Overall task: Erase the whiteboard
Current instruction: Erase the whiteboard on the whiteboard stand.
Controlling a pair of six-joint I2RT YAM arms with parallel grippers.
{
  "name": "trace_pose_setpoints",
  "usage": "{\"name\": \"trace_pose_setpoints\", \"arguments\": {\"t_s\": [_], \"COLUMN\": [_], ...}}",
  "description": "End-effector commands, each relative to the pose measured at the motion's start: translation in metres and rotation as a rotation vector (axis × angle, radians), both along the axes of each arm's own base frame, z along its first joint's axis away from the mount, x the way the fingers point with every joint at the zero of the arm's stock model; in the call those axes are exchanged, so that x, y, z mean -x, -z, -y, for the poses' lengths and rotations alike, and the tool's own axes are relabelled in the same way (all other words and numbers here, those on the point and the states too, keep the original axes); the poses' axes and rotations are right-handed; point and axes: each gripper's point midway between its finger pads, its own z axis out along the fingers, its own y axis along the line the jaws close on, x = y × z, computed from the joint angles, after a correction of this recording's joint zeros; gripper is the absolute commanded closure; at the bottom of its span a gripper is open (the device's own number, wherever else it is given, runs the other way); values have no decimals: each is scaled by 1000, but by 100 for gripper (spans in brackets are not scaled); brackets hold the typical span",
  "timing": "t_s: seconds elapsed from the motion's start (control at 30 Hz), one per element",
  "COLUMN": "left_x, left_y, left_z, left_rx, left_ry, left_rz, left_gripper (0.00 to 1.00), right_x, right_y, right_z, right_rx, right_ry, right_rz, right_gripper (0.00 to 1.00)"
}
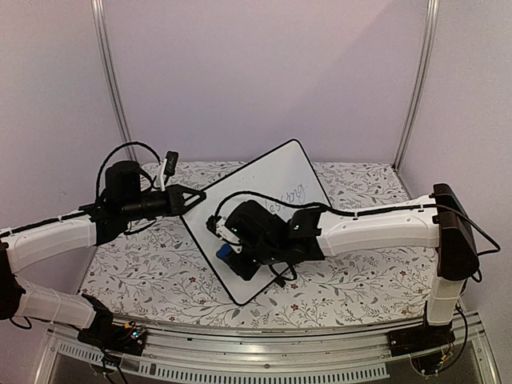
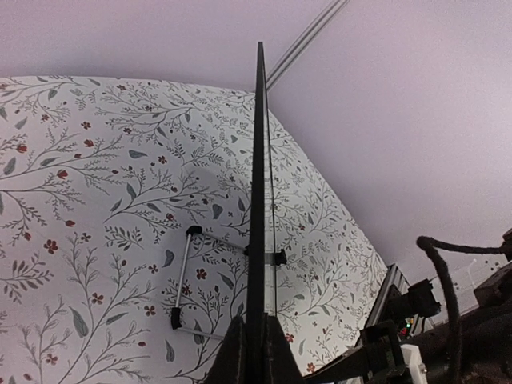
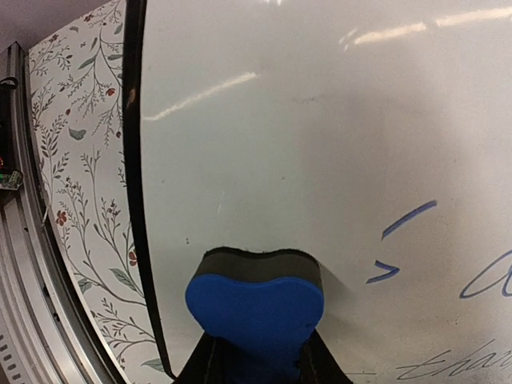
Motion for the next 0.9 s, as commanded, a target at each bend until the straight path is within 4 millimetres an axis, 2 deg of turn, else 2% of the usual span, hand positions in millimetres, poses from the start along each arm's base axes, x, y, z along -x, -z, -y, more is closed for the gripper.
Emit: {"name": "trace_pose_setpoints", "arguments": {"t_s": [0.0,0.07,0.2,0.47,0.6,0.73,0.87], "left_x": [17,17,17,17,17,17,18], "left_y": [-35,-34,-34,-35,-36,-36,-35], "left_z": [16,17,17,17,16,16,16], "left_rx": [36,36,37,37,37,38,37], "left_ry": [107,107,108,108,109,109,109], "left_rz": [118,118,115,119,121,121,120], "left_gripper": [100,100,100,100,100,100,100], "right_x": [13,16,16,-11,-27,-47,-63], "right_y": [56,53,37,-11,-13,-20,-24], "right_z": [33,32,17,-25,-39,-41,-33], "right_rx": [129,116,72,12,41,48,43], "right_ry": [30,26,5,12,20,58,105], "right_rz": [-80,-85,-67,50,113,162,168], "right_gripper": [100,100,100,100,100,100,100]}}
